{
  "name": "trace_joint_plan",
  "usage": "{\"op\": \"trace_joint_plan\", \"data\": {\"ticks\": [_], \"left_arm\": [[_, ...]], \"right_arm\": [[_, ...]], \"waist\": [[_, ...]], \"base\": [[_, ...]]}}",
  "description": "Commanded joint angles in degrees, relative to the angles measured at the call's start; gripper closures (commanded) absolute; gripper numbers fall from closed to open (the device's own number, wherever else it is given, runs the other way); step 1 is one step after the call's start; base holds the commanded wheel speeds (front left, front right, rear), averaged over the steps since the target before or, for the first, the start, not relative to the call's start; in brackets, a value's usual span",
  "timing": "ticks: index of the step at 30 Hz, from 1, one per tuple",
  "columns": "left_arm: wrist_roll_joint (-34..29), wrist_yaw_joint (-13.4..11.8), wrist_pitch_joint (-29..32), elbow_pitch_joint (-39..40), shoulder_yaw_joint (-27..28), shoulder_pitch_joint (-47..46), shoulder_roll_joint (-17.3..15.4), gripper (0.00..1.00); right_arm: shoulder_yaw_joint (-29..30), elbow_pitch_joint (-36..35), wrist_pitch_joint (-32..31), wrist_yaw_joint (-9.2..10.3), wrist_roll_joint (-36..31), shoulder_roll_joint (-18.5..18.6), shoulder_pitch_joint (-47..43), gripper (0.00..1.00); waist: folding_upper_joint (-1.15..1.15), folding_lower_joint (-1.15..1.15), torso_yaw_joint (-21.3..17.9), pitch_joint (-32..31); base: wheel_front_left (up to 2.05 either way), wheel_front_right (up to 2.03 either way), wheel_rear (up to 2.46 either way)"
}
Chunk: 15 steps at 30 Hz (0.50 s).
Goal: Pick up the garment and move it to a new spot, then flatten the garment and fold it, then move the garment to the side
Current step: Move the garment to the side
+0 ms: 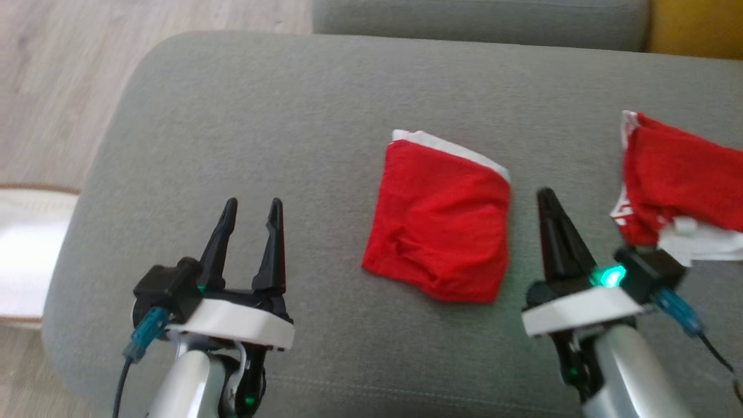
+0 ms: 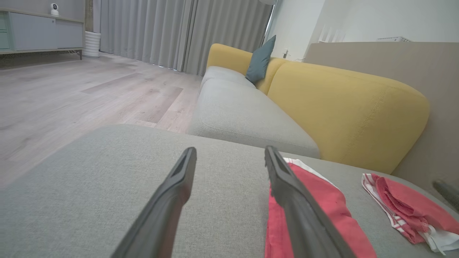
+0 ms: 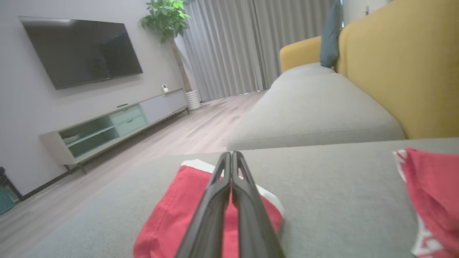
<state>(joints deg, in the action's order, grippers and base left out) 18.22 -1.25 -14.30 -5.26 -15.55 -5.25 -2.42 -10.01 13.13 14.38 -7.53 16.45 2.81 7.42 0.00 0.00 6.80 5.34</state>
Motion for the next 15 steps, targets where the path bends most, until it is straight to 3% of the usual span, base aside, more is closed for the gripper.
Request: {"op": "trace_joint_plan", "data": {"ticks": [1, 15], "left_arm": [[0.18, 0.03, -0.7, 2.2, 1.41, -2.88, -0.45, 0.0], [1.92, -0.27, -0.7, 1.57, -0.67, -5.18, -0.45, 0.0]], "right_arm": [[-2.47, 0.03, 0.61, 0.04, -0.56, 0.07, 4.22, 1.0], [-5.39, 20.9, 0.51, 0.04, -0.84, 0.07, 18.37, 1.0]], "waist": [[0.0, 0.0, 2.06, 1.18], [0.0, 0.0, 12.15, 5.79]], "base": [[0.0, 0.0, 0.0], [0.0, 0.0, 0.0]]}}
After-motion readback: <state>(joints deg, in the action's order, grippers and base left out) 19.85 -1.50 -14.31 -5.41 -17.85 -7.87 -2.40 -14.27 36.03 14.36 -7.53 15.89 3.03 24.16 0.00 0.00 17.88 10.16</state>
